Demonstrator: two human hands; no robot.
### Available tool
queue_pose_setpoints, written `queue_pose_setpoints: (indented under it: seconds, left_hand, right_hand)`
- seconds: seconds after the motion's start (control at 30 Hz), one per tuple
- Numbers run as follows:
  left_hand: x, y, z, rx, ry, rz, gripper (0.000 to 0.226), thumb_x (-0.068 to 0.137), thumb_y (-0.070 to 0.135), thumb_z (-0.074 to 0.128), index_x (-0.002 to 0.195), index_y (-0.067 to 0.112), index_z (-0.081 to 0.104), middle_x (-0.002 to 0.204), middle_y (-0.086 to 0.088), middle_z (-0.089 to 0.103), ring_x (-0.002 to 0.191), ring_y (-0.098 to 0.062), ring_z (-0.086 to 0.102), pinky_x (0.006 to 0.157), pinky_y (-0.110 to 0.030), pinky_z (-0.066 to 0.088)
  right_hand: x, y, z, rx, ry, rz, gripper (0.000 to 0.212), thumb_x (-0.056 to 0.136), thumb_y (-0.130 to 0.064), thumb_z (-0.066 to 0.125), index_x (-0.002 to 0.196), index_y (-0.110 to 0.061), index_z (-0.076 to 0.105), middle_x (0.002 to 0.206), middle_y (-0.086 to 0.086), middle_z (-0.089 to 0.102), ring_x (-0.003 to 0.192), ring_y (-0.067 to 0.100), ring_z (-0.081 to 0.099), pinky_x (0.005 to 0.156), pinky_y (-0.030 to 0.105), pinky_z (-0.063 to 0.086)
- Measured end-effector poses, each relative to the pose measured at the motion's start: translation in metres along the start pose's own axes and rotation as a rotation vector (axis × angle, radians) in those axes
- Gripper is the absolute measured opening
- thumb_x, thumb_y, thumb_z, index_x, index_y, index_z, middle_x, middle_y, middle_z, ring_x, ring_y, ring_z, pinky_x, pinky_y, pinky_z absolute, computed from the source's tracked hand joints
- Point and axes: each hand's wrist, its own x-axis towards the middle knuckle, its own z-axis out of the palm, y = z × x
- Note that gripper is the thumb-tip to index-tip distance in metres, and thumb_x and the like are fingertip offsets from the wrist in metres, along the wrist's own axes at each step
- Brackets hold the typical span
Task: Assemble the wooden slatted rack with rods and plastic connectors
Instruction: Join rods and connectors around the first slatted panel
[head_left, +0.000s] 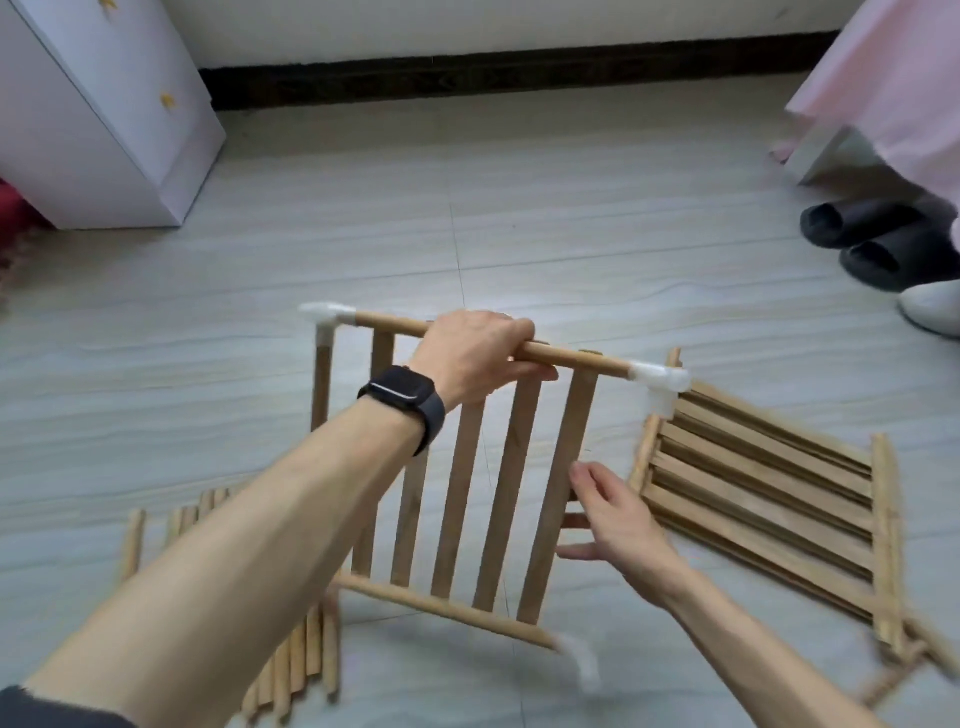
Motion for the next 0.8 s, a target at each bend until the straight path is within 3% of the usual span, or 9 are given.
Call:
queue_pose_setpoints:
  seconds: [0.07,0.17,0.4,0.5,0.57,0.67,0.73,0.8]
  left_hand:
    - [0.005,0.005,0.011,-0.023,-0.002,0.05,0.051,0.088,0.074,0.05,0.102,0.026,0.063,0.084,0.009,0.053,0.085,-0.023,0.057,0.067,-0.033,0.036]
    - [0.008,0.015,0.029,-0.024,-0.012,0.1,0.051,0.089,0.073,0.05,0.111,0.03,0.067,0.093,0.006,0.063,0.095,-0.02,0.059,0.076,-0.032,0.035]
    - [0.003,0.054,0.063,-0.255,0.096,0.072,0.037,0.098,0.048,0.057,0.126,0.026,0.068,0.119,0.001,0.069,0.12,-0.022,0.056,0.104,-0.033,0.033]
    - [-0.017,0.065,0.075,-0.321,0.167,0.009,0.038,0.099,0.04,0.057,0.133,0.026,0.061,0.128,-0.003,0.064,0.121,-0.024,0.056,0.106,-0.04,0.04]
    - [-0.038,0.057,0.079,-0.296,0.07,-0.045,0.042,0.101,0.043,0.05,0.14,0.027,0.053,0.138,-0.004,0.058,0.129,-0.024,0.05,0.111,-0.04,0.036]
    - [-0.078,0.032,0.087,-0.138,-0.217,-0.07,0.051,0.102,0.054,0.039,0.147,0.028,0.042,0.15,-0.004,0.047,0.137,-0.024,0.042,0.116,-0.042,0.03]
    - [-0.108,0.019,0.094,-0.075,-0.399,-0.058,0.06,0.099,0.064,0.036,0.146,0.027,0.042,0.148,-0.004,0.048,0.135,-0.025,0.044,0.113,-0.043,0.034]
    - [-0.136,0.013,0.105,-0.044,-0.537,-0.055,0.071,0.093,0.075,0.037,0.144,0.026,0.044,0.147,-0.006,0.049,0.134,-0.027,0.045,0.112,-0.044,0.036]
  right_hand:
    - [0.0,0.019,0.004,-0.055,0.023,-0.042,0.03,0.106,-0.047,0.04,0.112,-0.029,0.064,0.11,-0.008,0.071,0.099,0.015,0.072,0.08,0.038,0.061]
    - [0.002,0.038,0.007,-0.064,0.046,-0.104,0.027,0.107,-0.042,0.039,0.111,-0.032,0.064,0.107,-0.008,0.069,0.098,0.017,0.071,0.069,0.035,0.063]
    - [0.005,0.064,0.019,0.05,0.147,-0.127,0.021,0.104,-0.033,0.052,0.106,-0.016,0.064,0.104,0.012,0.07,0.08,0.025,0.076,0.072,0.044,0.064]
    - [0.006,0.071,0.024,0.235,0.132,-0.038,0.022,0.107,-0.024,0.05,0.114,-0.009,0.063,0.109,0.014,0.072,0.082,0.034,0.077,0.072,0.041,0.063]
    - [0.002,0.075,0.03,0.385,0.16,0.029,0.023,0.108,-0.019,0.047,0.114,-0.003,0.062,0.109,0.014,0.075,0.086,0.035,0.076,0.072,0.036,0.063]
    - [-0.006,0.086,0.045,0.583,0.225,0.089,0.022,0.108,-0.018,0.046,0.115,-0.005,0.062,0.114,0.01,0.073,0.091,0.032,0.076,0.071,0.03,0.063]
    - [-0.008,0.092,0.057,0.679,0.267,0.125,0.018,0.108,-0.016,0.046,0.111,-0.006,0.06,0.117,0.007,0.069,0.091,0.029,0.076,0.07,0.026,0.061]
    - [-0.007,0.095,0.068,0.758,0.245,0.221,0.014,0.108,-0.015,0.045,0.111,-0.005,0.054,0.115,0.008,0.063,0.09,0.027,0.073,0.079,0.029,0.06]
